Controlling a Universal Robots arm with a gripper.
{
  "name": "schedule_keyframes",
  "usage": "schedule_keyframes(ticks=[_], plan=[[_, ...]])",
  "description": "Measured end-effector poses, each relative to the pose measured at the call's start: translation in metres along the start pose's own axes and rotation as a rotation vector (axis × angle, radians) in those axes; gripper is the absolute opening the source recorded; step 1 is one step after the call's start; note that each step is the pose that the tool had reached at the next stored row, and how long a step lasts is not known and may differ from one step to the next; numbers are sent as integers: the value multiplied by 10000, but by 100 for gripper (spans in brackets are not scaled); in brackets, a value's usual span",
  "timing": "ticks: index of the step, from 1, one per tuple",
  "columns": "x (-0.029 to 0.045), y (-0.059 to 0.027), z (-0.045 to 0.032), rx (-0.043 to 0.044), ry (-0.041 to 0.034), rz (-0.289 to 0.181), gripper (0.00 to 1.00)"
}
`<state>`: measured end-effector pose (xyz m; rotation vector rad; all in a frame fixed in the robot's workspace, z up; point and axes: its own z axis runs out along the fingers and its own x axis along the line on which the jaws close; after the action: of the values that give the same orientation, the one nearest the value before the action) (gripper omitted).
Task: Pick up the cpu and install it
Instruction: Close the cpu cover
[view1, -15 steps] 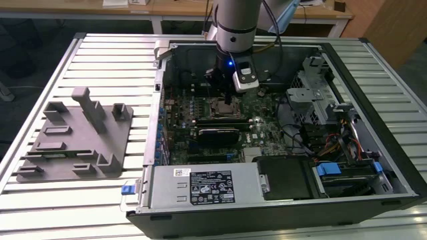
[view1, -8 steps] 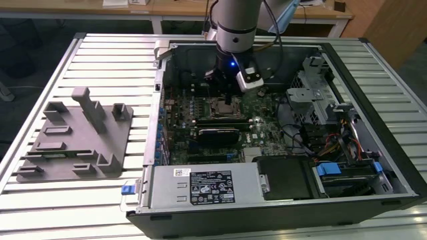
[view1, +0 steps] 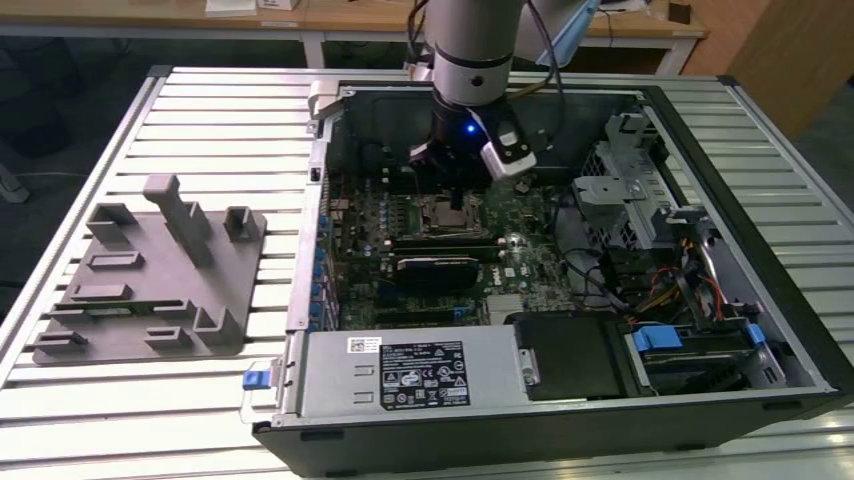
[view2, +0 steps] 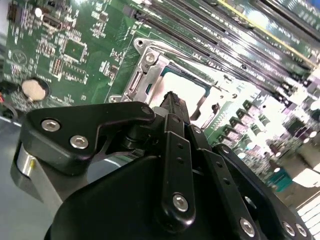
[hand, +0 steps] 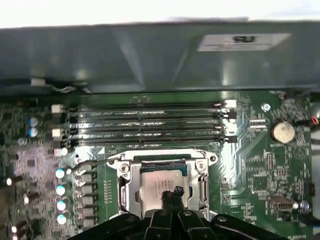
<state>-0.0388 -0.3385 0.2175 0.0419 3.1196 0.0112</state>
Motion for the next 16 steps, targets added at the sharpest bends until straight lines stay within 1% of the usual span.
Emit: schedule_keyframes(ticks=[2,3,8,11,13,16], plan=[[1,0,2,9,2,-321,11],[6,0,2,10,3,-351,11],[32,-1,11,12,2,-313,11],[39,-2,18,17,1,-77,11],[69,-3,22,19,0,-9,11],[139,-4,32,17,-1,-7,11]])
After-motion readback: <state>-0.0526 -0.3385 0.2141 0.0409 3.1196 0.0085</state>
